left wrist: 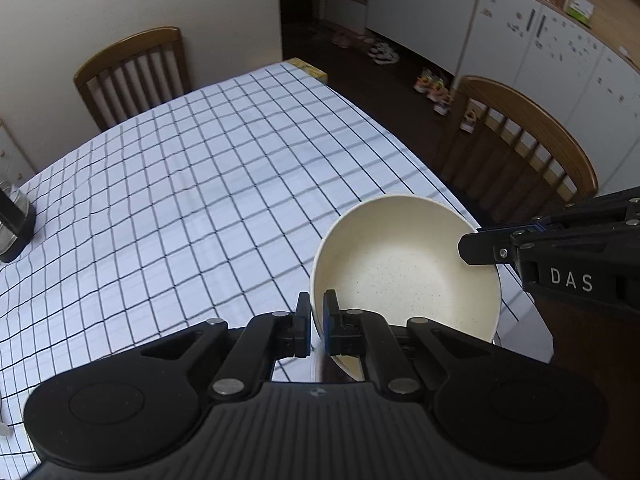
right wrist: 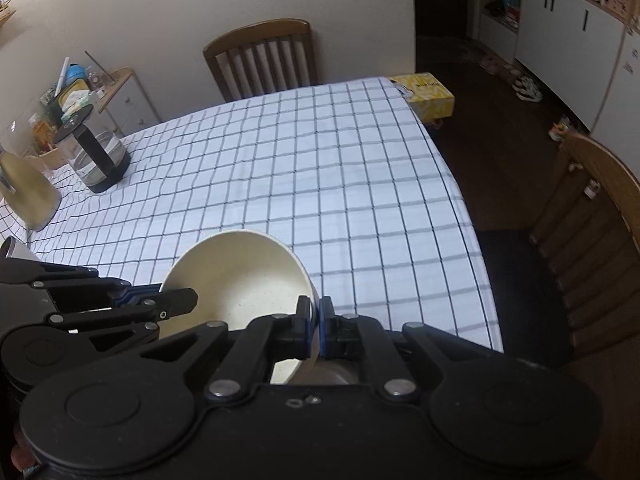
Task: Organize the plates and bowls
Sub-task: 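Carry the cream bowl with both grippers over the pink pot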
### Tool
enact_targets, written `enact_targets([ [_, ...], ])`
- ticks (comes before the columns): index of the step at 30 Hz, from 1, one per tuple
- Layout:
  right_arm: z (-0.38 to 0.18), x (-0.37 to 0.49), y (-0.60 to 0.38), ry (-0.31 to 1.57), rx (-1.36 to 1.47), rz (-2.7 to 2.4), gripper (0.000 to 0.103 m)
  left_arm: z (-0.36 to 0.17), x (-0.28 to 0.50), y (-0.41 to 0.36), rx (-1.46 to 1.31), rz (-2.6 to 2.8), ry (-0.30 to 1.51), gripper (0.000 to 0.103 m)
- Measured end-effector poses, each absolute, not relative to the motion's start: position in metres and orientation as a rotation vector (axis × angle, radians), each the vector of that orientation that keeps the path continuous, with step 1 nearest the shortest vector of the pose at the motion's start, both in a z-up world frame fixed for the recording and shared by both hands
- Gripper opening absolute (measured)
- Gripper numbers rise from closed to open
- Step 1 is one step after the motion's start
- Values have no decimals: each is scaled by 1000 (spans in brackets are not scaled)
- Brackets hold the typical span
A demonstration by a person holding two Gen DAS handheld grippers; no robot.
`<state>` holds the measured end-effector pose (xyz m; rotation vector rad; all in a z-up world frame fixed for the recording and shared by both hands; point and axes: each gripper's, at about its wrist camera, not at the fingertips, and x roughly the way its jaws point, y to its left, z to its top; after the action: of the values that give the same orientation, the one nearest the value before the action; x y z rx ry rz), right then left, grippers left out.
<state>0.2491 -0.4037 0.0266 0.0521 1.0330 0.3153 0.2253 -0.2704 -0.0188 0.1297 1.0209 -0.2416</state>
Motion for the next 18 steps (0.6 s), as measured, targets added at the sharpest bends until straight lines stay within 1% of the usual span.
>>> enact_targets([
  [18,-22,214,-441,1130,117,229,4,-65,206,-317,266,-287,1089,4],
])
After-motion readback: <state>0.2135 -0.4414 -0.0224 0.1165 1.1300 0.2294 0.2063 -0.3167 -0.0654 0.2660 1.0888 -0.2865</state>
